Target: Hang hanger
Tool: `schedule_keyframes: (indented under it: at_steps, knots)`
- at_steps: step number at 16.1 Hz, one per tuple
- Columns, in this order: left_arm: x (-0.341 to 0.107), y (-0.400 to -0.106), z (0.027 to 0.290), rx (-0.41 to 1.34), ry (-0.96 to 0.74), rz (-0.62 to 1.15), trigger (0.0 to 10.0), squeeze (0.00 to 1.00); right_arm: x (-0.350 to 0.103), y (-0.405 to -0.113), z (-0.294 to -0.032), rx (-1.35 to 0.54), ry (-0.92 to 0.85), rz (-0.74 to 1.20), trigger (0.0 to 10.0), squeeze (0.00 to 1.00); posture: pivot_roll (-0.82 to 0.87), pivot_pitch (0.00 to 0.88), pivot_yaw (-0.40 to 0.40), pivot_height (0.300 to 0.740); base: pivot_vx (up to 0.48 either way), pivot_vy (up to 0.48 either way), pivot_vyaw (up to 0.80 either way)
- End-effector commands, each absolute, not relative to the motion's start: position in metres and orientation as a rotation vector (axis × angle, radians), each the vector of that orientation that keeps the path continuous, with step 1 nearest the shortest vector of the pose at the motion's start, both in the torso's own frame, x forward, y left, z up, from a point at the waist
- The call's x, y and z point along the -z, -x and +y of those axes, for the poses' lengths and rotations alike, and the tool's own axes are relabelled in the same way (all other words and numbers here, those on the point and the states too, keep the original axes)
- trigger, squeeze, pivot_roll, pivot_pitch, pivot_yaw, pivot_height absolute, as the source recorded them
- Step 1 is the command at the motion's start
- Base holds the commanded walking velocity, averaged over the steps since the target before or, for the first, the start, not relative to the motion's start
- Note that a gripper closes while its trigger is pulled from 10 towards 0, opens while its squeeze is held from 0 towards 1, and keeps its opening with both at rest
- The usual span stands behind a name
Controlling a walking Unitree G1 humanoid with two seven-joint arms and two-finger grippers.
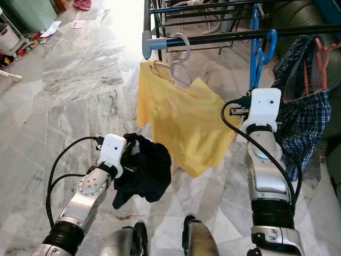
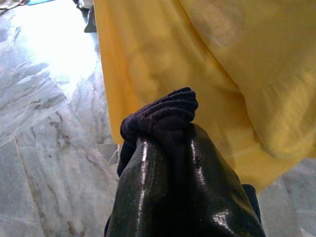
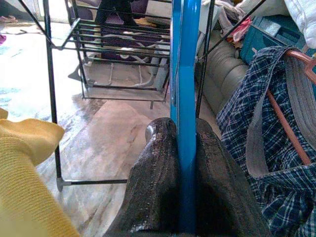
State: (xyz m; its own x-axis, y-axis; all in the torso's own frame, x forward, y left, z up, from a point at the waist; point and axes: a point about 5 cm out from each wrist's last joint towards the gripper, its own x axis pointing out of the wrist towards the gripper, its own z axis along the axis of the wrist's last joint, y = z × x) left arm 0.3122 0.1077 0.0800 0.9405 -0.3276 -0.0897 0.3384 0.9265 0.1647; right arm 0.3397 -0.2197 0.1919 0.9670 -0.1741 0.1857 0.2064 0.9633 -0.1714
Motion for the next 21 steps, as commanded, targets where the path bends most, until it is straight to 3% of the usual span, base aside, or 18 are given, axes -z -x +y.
schedule_keyframes:
  at_steps: [1,5,6,14,21]
  knots:
    - [-0.075,-0.309,0.113,0.327,-0.183,0.077,10.0,0.00,-0.214,-0.339,-0.219,0.201,0.191,-0.279,0.6,0.00,-0.18,0.171,0.086,0.740,0.000,0.000,0.00]
    - [-0.074,-0.310,0.112,0.321,-0.187,0.072,10.0,0.00,-0.216,-0.337,-0.218,0.208,0.191,-0.286,0.7,0.00,-0.18,0.170,0.086,0.740,0.000,0.000,0.00]
    - [-0.068,-0.306,0.118,0.303,-0.217,0.083,10.0,0.00,-0.145,-0.291,-0.222,0.264,0.160,-0.085,10.0,0.00,-0.18,0.208,0.099,0.740,0.000,0.000,0.00]
    - [-0.069,-0.309,0.130,0.210,-0.194,0.069,10.0,0.00,-0.120,-0.279,-0.226,0.297,0.145,0.015,10.0,0.00,-0.18,0.201,0.085,0.740,0.000,0.000,0.00]
    - [-0.057,-0.304,0.135,0.170,-0.233,0.116,10.0,0.00,-0.079,-0.258,-0.210,0.312,0.036,0.179,10.0,0.00,-0.17,0.183,0.063,0.740,0.000,0.000,0.00]
